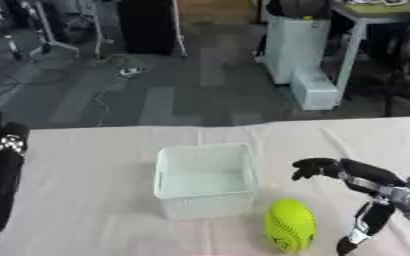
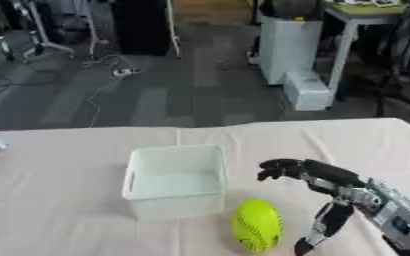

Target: Pick up objects on the table and place them in the box.

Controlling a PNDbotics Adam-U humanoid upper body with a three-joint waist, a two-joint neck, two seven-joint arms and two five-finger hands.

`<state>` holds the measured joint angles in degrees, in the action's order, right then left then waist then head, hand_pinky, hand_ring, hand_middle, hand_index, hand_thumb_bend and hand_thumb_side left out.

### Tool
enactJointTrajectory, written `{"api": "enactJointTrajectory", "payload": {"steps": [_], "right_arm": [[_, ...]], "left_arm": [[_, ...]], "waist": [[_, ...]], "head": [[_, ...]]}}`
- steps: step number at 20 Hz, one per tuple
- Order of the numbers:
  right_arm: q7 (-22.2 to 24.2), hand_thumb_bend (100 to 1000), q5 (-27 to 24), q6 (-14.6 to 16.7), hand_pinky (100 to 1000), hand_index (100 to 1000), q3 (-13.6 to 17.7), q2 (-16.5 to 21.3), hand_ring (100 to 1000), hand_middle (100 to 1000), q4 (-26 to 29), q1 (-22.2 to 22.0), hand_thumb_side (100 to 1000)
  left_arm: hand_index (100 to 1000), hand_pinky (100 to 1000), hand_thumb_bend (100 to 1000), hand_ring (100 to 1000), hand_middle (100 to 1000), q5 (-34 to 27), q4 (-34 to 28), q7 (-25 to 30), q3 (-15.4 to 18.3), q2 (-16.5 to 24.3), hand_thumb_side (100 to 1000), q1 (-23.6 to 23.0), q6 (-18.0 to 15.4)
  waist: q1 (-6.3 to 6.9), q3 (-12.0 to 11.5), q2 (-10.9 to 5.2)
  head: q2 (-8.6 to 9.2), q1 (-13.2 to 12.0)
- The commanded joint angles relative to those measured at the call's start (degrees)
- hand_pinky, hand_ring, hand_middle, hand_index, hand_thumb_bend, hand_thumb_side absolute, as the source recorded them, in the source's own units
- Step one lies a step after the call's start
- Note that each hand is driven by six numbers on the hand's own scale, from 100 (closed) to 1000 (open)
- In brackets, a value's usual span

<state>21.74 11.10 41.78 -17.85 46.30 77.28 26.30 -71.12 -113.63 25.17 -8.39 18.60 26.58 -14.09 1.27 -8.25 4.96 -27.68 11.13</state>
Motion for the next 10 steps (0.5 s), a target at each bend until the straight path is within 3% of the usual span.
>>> {"api": "enactJointTrajectory", "payload": {"steps": [1, 10], "right_arm": [[3.34, 965, 0.70, 2.74, 777, 943, 0.13, 0.50, 962, 809, -0.07, 1.43, 551], [2.86, 964, 3.23, 2.57, 781, 935, 0.11, -0.39, 954, 810, -1.50, 1.77, 553]], "left_arm": [[682, 100, 130, 289, 441, -0.38, -0.97, -0.12, -0.05, 0.02, 735, 1.14, 0.14], [681, 100, 135, 292, 443, -1.17, -0.97, -0.84, -0.17, -0.93, 732, 2.26, 0.51]], "waist": [[-0.13, -0.19, -0.54], [-0.41, -1.34, -0.29]], "head": [[-0.03, 0.34], [-0.49, 0.91]]}}
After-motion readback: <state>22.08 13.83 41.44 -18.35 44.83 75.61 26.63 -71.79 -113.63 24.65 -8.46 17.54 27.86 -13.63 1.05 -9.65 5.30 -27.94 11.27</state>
